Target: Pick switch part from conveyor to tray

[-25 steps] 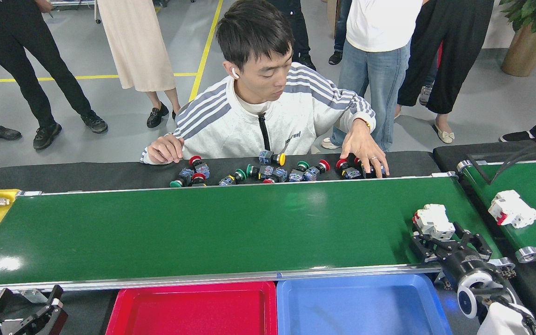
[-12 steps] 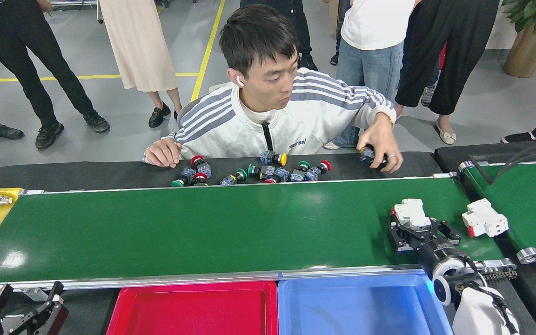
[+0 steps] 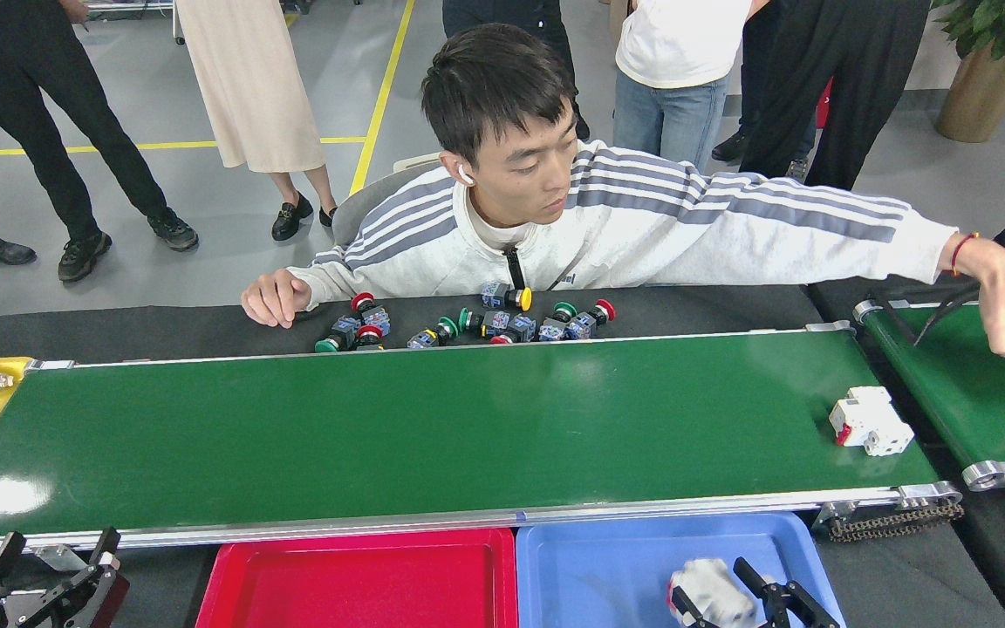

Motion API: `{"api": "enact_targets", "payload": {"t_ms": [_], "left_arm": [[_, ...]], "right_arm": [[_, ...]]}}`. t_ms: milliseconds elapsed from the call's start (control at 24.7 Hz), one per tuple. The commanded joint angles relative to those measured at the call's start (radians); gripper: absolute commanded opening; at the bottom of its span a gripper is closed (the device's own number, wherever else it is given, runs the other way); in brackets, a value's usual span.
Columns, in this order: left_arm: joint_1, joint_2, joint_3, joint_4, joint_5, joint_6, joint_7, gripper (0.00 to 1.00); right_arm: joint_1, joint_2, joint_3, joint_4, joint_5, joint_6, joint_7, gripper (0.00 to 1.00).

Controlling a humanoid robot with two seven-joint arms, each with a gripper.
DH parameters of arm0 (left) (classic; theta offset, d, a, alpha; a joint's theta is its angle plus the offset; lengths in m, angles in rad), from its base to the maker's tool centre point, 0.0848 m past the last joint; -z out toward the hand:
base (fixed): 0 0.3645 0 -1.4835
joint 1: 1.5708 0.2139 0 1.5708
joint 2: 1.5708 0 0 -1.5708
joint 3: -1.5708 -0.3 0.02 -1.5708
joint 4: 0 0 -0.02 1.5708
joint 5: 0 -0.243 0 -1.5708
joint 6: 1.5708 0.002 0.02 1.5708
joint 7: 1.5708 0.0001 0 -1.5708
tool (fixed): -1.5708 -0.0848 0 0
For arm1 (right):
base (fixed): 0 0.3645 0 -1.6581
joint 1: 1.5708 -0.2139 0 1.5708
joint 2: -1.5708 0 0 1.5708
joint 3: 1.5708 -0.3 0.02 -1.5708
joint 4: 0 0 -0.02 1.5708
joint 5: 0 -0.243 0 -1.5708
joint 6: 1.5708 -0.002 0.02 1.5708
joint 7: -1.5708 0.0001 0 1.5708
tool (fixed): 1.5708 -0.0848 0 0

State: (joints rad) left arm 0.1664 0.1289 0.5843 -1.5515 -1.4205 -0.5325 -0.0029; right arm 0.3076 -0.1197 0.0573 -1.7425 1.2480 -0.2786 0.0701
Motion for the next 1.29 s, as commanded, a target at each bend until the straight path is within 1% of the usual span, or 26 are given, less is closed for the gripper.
{"api": "enact_targets", "payload": {"t_ms": [0,40,121,162,202,445,526,566,687,768,970,1051,1253], "left_arm": [[-0.005,0.008,0.003,-0.01,0.002,-0.001,0.009,1.0],[-0.007,0.008,0.002,-0.01,0.002,-0.001,0.009,1.0],[-0.007,0.008,0.002,-0.01,0.002,-0.001,0.009,1.0],[-0.008,0.008,0.002,-0.01,0.002,-0.001,0.009,1.0],[-0.008,0.008,0.002,-0.009,0.002,-0.001,0.009,1.0],[-0.008,0.009,0.002,-0.01,0.002,-0.001,0.009,1.0],[-0.008,0.009,0.002,-0.01,0.002,-0.001,0.009,1.0],[-0.008,0.009,0.002,-0.01,0.002,-0.001,0.009,1.0],[-0.008,0.009,0.002,-0.01,0.002,-0.001,0.009,1.0],[-0.008,0.009,0.002,-0.009,0.002,-0.003,0.009,1.0],[-0.008,0.009,0.002,-0.01,0.002,-0.003,0.009,1.0],[-0.008,0.009,-0.004,-0.009,0.002,-0.003,0.009,1.0],[-0.019,0.011,-0.015,-0.006,0.0,-0.003,0.009,1.0]], "right_arm": [[-0.019,0.046,-0.02,-0.014,0.008,0.099,-0.012,0.99],[-0.03,0.066,-0.024,-0.014,0.028,0.173,-0.013,0.98],[-0.051,0.067,-0.024,-0.009,0.09,0.32,-0.033,0.98],[-0.058,0.064,-0.024,0.003,0.103,0.374,-0.049,0.98],[-0.062,0.063,-0.024,0.012,0.102,0.384,-0.055,0.98],[-0.162,0.055,-0.036,0.095,0.093,0.38,-0.052,0.98],[-0.226,0.049,-0.06,0.159,0.059,0.371,-0.05,0.99],[-0.248,0.038,-0.063,0.181,0.044,0.361,-0.049,0.99],[-0.291,-0.035,-0.063,0.251,-0.033,0.302,-0.05,0.99],[-0.303,-0.057,-0.063,0.274,-0.058,0.296,-0.05,0.99],[-0.378,-0.08,-0.056,0.351,-0.058,0.294,-0.05,0.99],[-0.418,-0.075,-0.042,0.386,-0.056,0.283,-0.046,0.99],[-0.516,-0.067,0.042,0.468,-0.055,0.276,-0.036,0.99]]}}
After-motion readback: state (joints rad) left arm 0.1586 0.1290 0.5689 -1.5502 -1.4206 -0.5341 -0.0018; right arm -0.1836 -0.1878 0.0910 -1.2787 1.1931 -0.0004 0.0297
